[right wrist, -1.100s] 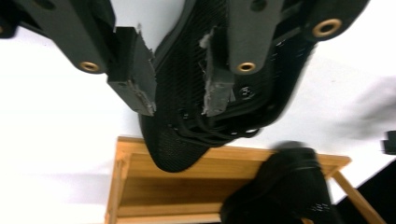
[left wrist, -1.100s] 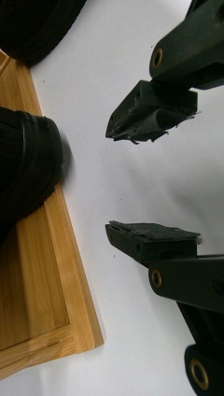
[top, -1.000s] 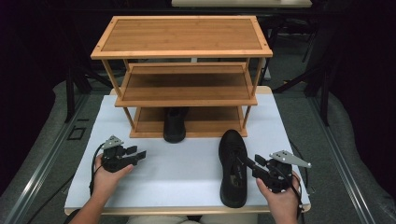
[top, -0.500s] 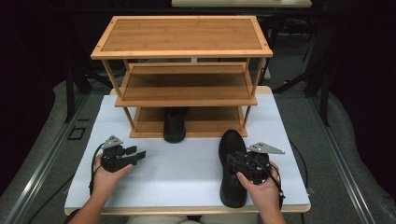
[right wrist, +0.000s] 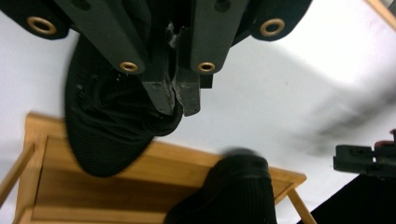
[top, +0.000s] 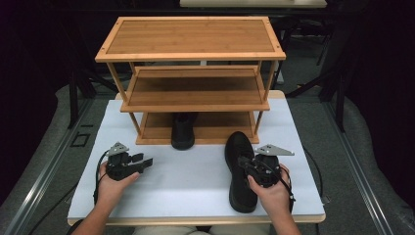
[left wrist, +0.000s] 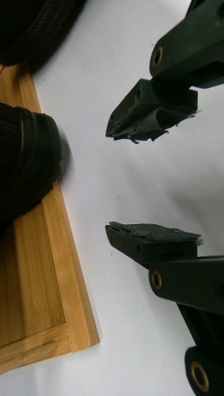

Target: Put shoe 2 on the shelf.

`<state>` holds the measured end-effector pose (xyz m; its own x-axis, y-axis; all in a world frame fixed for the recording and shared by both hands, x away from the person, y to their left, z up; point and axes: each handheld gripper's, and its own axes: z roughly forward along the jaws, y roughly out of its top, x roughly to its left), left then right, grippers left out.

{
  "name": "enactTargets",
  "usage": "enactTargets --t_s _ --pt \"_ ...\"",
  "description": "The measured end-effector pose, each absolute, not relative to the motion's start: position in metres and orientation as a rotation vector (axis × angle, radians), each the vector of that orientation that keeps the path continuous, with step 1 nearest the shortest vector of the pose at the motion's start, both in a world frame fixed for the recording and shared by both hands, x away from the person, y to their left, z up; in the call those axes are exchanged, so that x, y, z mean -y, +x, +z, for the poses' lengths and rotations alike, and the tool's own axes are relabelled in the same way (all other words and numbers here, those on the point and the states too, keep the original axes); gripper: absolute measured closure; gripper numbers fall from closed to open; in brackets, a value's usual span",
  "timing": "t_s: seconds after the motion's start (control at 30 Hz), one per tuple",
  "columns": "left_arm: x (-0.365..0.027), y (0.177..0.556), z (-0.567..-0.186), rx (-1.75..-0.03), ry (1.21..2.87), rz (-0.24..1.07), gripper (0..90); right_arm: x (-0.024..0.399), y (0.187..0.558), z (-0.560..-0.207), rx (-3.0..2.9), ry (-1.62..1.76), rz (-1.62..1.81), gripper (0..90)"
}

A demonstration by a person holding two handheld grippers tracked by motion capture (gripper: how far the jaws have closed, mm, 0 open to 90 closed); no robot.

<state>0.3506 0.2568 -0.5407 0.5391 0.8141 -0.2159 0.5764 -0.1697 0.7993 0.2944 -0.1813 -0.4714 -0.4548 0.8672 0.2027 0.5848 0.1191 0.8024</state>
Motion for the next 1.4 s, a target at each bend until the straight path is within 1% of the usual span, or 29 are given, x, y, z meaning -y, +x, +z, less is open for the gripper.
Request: enactTargets --t_s 0.13,0.23,0.3,0.33,0.4,0.47,0.5,0.53,0.63,0.77,0.97,1.1,1.17,1.3,1.4 --pt "-0.257 0.351 -0.541 -1.14 1.86 0.326 46.4 0.173 0.307 -0.464 -2.087 1.4 1.294 87.4" --pt "-0.258 0.35 -0.54 -1.141 1.862 0.327 46.4 0.16 0.325 -0.46 -2.083 1.394 1.271 87.4" --pt "-0.259 0.351 -0.54 -1.139 1.862 0.323 46.3 0.154 0.335 -0.459 -2.123 1.346 1.327 87.4" --pt "-0.259 0.351 -0.54 -1.137 1.858 0.327 46.4 0.147 0.337 -0.456 -2.062 1.36 1.232 87.4" --pt "-0.26 0.351 -0.54 -1.139 1.859 0.328 46.4 0.138 0.343 -0.45 -2.096 1.294 1.257 87.4" --pt "-0.261 0.352 -0.54 -1.138 1.86 0.322 46.4 0.128 0.345 -0.445 -2.033 1.28 1.146 87.4" --pt "-0.261 0.352 -0.54 -1.139 1.859 0.322 46.4 0.127 0.348 -0.443 -2.08 1.226 1.233 87.5" --pt "-0.262 0.351 -0.54 -1.142 1.863 0.322 46.3 0.123 0.348 -0.44 -2.049 1.236 1.173 87.5" --pt "-0.262 0.352 -0.54 -1.144 1.863 0.32 46.4 0.117 0.357 -0.437 -2.02 1.219 1.157 87.4" --pt "-0.261 0.351 -0.54 -1.134 1.859 0.327 46.4 0.11 0.38 -0.444 -1.965 1.278 1.121 87.4" --pt "-0.263 0.353 -0.541 -1.148 1.858 0.317 46.4 0.105 0.399 -0.464 -1.985 1.332 1.15 87.4" --pt "-0.263 0.352 -0.541 -1.145 1.858 0.318 46.3 0.103 0.402 -0.475 -2.031 1.396 1.219 86.7" --pt "-0.263 0.352 -0.541 -1.144 1.859 0.318 46.4 0.103 0.401 -0.475 -2.04 1.391 1.241 85.7" --pt "-0.262 0.351 -0.541 -1.14 1.86 0.32 46.4 0.106 0.399 -0.471 -2.017 1.38 1.256 77.4" --pt "-0.262 0.351 -0.541 -1.142 1.861 0.319 46.4 0.109 0.394 -0.465 -1.99 1.385 1.249 77.1"
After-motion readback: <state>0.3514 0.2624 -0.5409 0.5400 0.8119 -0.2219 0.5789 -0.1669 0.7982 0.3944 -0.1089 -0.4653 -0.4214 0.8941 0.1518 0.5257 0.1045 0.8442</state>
